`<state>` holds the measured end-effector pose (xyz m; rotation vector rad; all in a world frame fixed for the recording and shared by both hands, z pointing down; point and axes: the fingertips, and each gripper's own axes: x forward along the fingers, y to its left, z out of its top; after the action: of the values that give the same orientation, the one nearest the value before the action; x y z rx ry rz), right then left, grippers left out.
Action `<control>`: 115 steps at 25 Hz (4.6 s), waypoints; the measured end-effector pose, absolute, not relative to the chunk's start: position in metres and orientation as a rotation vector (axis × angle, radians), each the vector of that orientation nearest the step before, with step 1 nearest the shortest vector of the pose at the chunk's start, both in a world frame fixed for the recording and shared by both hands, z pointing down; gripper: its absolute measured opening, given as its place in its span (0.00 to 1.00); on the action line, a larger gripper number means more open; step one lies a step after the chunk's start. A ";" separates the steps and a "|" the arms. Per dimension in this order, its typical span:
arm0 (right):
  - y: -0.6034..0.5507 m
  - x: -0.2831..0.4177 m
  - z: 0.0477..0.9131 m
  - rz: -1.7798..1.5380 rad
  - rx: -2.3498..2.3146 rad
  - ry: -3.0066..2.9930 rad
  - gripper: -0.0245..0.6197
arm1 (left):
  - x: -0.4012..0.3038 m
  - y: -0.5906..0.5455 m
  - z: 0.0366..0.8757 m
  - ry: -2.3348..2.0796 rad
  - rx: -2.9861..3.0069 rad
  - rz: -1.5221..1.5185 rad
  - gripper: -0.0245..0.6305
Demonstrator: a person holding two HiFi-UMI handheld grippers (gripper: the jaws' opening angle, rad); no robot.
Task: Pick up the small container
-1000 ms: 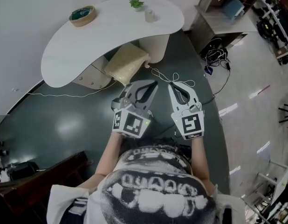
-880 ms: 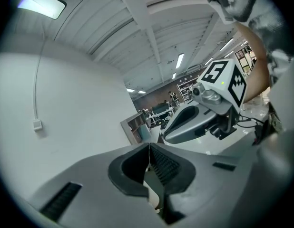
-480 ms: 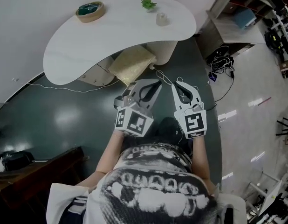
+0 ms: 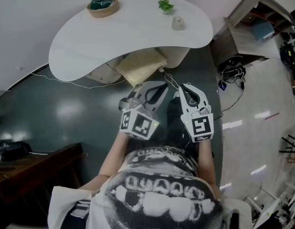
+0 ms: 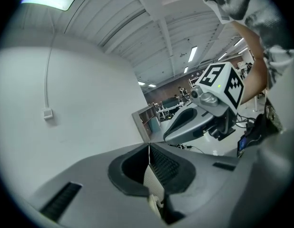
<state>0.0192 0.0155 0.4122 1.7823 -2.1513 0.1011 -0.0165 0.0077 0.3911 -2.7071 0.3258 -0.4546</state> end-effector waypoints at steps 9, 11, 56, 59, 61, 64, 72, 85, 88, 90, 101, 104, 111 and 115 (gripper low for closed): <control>-0.048 0.083 0.418 0.045 1.678 -2.221 0.04 | 0.042 -0.053 0.399 0.461 -2.693 -0.501 0.04; -0.068 0.101 0.421 0.043 1.637 -2.240 0.04 | 0.057 -0.071 0.399 0.505 -2.696 -0.514 0.04; -0.299 0.244 0.567 -0.035 1.118 -2.080 0.38 | 0.157 -0.224 0.436 0.784 -2.622 -0.763 0.04; -0.311 0.246 0.576 -0.003 1.106 -2.070 0.41 | 0.159 -0.238 0.442 0.764 -2.603 -0.758 0.04; -0.319 0.244 0.583 0.018 1.094 -2.067 0.44 | 0.160 -0.245 0.445 0.744 -2.601 -0.764 0.04; -0.328 0.240 0.591 0.053 1.075 -2.065 0.49 | 0.161 -0.255 0.444 0.712 -2.616 -0.779 0.04; -0.349 0.234 0.613 0.114 1.041 -2.037 0.54 | 0.156 -0.282 0.459 0.695 -2.630 -0.770 0.04; -0.367 0.224 0.637 0.238 1.011 -2.067 0.57 | 0.151 -0.309 0.467 0.711 -2.649 -0.787 0.04; -0.369 0.222 0.644 0.266 1.003 -2.070 0.58 | 0.149 -0.309 0.470 0.710 -2.652 -0.799 0.04; -0.370 0.221 0.648 0.284 1.008 -2.071 0.58 | 0.147 -0.309 0.472 0.711 -2.653 -0.807 0.04; -0.372 0.218 0.649 0.310 1.043 -2.082 0.56 | 0.132 -0.316 0.477 0.727 -2.654 -0.836 0.04; -0.369 0.217 0.648 0.307 1.040 -2.073 0.56 | 0.131 -0.314 0.478 0.715 -2.657 -0.836 0.04; -0.364 0.212 0.631 0.323 1.058 -2.099 0.56 | 0.129 -0.310 0.481 0.701 -2.662 -0.845 0.04; -0.358 0.210 0.614 0.306 1.051 -2.109 0.56 | 0.130 -0.307 0.481 0.698 -2.661 -0.840 0.04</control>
<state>0.2102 -0.3579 0.6140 1.0514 -2.1088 0.3063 0.1299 -0.3072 0.4811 -2.6612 0.6984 -0.8401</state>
